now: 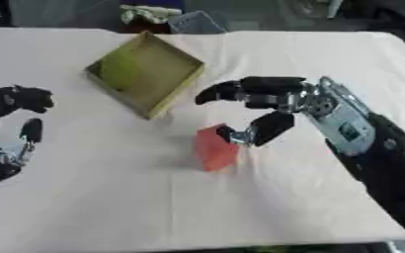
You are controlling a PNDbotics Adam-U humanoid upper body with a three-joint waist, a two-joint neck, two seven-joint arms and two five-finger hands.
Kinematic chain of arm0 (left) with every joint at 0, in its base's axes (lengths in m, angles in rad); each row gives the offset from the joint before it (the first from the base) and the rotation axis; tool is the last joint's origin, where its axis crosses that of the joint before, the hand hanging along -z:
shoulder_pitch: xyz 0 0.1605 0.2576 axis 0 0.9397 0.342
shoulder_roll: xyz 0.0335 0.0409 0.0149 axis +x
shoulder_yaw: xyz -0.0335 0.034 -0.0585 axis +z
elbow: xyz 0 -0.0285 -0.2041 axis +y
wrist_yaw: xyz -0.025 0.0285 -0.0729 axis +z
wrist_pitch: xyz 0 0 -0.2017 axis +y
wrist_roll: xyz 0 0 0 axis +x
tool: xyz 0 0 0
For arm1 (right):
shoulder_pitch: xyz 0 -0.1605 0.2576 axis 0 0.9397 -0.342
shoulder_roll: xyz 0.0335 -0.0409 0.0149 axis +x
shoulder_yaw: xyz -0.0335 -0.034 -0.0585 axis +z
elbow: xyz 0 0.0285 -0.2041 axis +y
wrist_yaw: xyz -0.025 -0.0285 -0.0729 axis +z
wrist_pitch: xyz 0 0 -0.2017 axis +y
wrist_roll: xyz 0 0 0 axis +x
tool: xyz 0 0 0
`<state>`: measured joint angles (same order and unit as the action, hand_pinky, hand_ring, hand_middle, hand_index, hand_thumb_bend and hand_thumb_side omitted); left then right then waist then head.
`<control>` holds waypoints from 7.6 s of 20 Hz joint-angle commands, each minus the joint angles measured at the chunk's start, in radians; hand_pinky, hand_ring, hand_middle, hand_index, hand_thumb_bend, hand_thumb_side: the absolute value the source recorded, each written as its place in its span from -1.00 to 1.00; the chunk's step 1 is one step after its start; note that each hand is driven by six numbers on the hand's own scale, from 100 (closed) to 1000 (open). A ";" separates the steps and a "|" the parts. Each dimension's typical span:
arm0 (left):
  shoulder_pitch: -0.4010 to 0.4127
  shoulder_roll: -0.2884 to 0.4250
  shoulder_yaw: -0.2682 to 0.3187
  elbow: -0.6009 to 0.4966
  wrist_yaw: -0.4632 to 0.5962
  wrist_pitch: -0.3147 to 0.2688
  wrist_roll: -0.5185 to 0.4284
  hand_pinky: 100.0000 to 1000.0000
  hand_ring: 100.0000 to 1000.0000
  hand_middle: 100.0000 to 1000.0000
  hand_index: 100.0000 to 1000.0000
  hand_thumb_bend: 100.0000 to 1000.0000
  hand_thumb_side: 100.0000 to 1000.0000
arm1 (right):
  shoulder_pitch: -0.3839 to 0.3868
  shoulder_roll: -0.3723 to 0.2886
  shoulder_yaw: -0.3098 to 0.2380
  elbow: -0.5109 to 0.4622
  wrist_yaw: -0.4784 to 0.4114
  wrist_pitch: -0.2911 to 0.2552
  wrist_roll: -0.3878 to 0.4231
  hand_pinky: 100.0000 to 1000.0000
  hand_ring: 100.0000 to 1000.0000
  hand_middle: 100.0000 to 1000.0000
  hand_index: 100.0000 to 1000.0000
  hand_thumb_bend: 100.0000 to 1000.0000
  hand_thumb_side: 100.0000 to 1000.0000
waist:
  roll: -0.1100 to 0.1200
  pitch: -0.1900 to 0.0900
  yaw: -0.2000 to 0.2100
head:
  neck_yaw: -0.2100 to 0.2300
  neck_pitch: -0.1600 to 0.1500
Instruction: Pick up objects on the table and place them in the box.
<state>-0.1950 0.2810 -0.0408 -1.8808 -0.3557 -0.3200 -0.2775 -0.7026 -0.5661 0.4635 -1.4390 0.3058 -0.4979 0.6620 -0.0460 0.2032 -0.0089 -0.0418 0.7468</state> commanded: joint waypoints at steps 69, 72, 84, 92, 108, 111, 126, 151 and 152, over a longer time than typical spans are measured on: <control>-0.009 0.026 0.002 -0.013 0.012 -0.007 -0.013 0.28 0.59 0.19 0.46 -1.00 0.07 | 0.015 0.041 0.049 0.115 0.306 -0.300 0.071 0.95 0.99 0.94 1.00 -1.00 0.42 | 0.003 -0.015 -0.002 | 0.004 0.019; -0.009 0.026 0.002 -0.013 0.012 -0.008 -0.014 0.28 0.59 0.19 0.46 -1.00 0.07 | 0.015 0.046 0.047 0.125 0.318 -0.301 0.063 0.93 0.96 0.92 1.00 -1.00 0.27 | 0.003 -0.015 -0.002 | 0.003 0.019; -0.009 0.025 0.003 -0.014 0.013 -0.007 -0.015 0.28 0.59 0.19 0.46 -1.00 0.07 | 0.042 0.031 0.038 0.108 0.353 -0.299 -0.019 0.86 0.82 0.71 1.00 -1.00 -0.24 | 0.002 -0.013 0.000 | 0.003 0.018; -0.008 0.024 0.003 -0.013 0.014 -0.007 -0.017 0.28 0.59 0.19 0.46 -1.00 0.07 | 0.046 0.045 0.024 0.122 0.356 -0.292 -0.110 0.77 0.62 0.06 1.00 -1.00 -0.63 | 0.002 -0.012 -0.001 | 0.003 0.020; -0.007 0.022 0.004 -0.014 0.020 -0.010 -0.022 0.26 0.58 0.19 0.46 -1.00 0.07 | -0.014 0.065 -0.044 0.084 0.246 -0.224 -0.249 0.67 0.42 -0.53 0.96 -1.00 -0.74 | 0.004 -0.015 -0.005 | 0.008 0.022; -0.005 0.022 0.003 -0.013 0.022 -0.011 -0.022 0.26 0.59 0.19 0.46 -1.00 0.07 | -0.050 0.068 -0.061 0.079 0.215 -0.206 -0.250 0.67 0.42 -0.54 0.97 -1.00 -0.75 | 0.004 -0.016 -0.005 | 0.008 0.023; -0.019 0.013 -0.005 -0.016 0.037 -0.015 -0.030 0.25 0.58 0.19 0.46 -1.00 0.07 | -0.386 0.267 -0.182 0.374 0.334 -0.175 -0.294 0.68 0.44 -0.50 0.98 -1.00 -0.76 | 0.018 -0.006 0.019 | -0.010 -0.005; -0.035 -0.001 -0.016 -0.018 0.050 -0.020 -0.042 0.25 0.58 0.20 0.46 -1.00 0.08 | -0.448 0.507 -0.433 0.804 0.979 0.018 -0.542 0.82 0.86 0.95 1.00 -1.00 -0.69 | 0.043 0.005 0.043 | -0.063 -0.038; -0.035 -0.001 -0.016 -0.018 0.050 -0.020 -0.042 0.25 0.58 0.20 0.46 -1.00 0.08 | -0.449 0.505 -0.433 0.798 0.973 0.012 -0.541 0.85 0.92 0.97 1.00 -1.00 -0.70 | 0.044 0.004 0.041 | -0.062 -0.038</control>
<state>-0.2212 0.2704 -0.0601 -1.8809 -0.3074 -0.3398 -0.3218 -1.1306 -0.0473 0.0368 -0.6217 1.2734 -0.4815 0.1218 -0.0076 0.2279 0.0312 -0.1062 0.7198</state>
